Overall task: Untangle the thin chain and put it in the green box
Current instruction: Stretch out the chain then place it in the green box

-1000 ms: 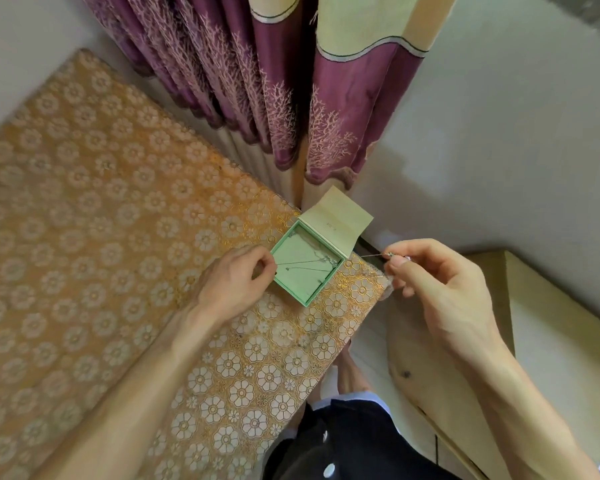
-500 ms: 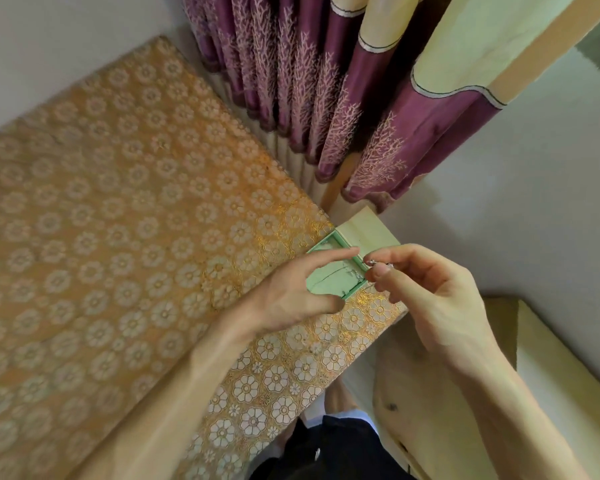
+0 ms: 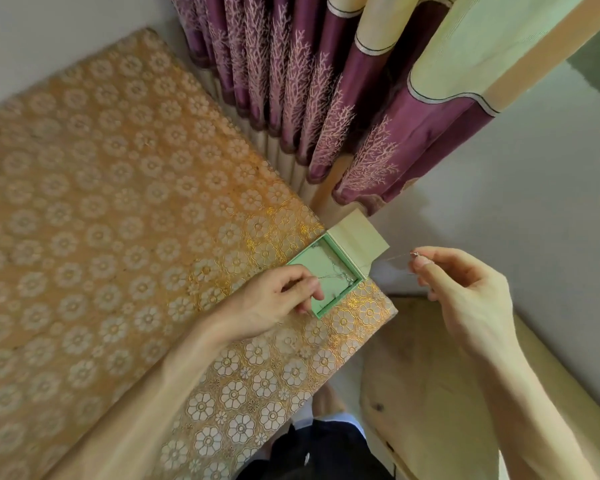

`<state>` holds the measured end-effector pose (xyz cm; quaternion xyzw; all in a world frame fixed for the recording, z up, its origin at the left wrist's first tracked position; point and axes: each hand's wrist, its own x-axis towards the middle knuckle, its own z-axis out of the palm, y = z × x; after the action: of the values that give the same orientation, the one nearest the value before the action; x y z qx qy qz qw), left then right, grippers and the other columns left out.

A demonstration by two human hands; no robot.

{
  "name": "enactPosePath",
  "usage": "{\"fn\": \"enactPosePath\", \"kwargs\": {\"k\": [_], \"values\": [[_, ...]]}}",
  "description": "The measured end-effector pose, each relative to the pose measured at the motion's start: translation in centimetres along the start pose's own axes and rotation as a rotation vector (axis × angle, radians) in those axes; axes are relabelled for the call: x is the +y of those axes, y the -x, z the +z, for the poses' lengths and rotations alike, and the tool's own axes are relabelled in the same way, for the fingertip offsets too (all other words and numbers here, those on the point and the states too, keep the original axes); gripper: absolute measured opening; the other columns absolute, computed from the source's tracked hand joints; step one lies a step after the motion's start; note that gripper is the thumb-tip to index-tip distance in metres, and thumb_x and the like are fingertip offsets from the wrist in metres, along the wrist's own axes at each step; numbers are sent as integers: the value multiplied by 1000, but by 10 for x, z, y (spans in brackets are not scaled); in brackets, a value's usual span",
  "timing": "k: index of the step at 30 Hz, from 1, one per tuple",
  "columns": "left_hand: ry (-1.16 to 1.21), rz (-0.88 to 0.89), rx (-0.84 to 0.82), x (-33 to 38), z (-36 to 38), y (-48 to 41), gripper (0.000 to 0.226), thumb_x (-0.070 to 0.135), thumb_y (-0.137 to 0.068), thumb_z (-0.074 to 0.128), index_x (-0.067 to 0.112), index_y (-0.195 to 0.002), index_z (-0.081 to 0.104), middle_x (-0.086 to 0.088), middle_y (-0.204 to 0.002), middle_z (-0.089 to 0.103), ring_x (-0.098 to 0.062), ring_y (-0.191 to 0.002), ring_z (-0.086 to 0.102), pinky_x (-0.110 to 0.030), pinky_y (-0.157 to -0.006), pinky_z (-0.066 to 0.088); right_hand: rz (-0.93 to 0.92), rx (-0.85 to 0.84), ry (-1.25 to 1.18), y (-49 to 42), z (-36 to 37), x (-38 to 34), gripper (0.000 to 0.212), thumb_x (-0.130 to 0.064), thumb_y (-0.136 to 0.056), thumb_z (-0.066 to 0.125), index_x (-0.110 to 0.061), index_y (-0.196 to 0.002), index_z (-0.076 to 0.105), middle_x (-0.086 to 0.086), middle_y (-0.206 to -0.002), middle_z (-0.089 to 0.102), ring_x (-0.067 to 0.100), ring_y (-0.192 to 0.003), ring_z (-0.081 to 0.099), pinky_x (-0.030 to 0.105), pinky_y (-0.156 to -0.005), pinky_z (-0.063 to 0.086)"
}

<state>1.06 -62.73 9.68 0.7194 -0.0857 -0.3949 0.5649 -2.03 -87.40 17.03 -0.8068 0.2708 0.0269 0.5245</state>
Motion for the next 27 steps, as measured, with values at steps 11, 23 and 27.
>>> {"fn": "enactPosePath", "kwargs": {"k": [11,23,27], "values": [[-470,0,131,-3,-17,-44,12,46,-93,63,42,-100,72,21,-106,62,-4,-101,58,-34,-91,50,232,61,28,15,-7,65,11,-21,-92,70,-29,-91,77,-10,-86,76,5,-80,67,33,-82,53],[-742,-59,46,8,-21,-89,19,49,-89,69,36,-102,76,18,-100,70,-5,-87,60,-31,-82,54,294,71,-79,11,-5,83,9,-22,-92,71,-29,-91,76,-12,-84,75,2,-79,67,25,-77,49],[-835,-32,40,10,-18,-92,21,41,-91,71,30,-107,77,15,-99,71,-4,-83,61,-20,-73,47,317,46,-83,8,-2,88,7,-24,-91,71,-29,-91,76,-9,-84,75,4,-78,67,29,-78,52]]}}
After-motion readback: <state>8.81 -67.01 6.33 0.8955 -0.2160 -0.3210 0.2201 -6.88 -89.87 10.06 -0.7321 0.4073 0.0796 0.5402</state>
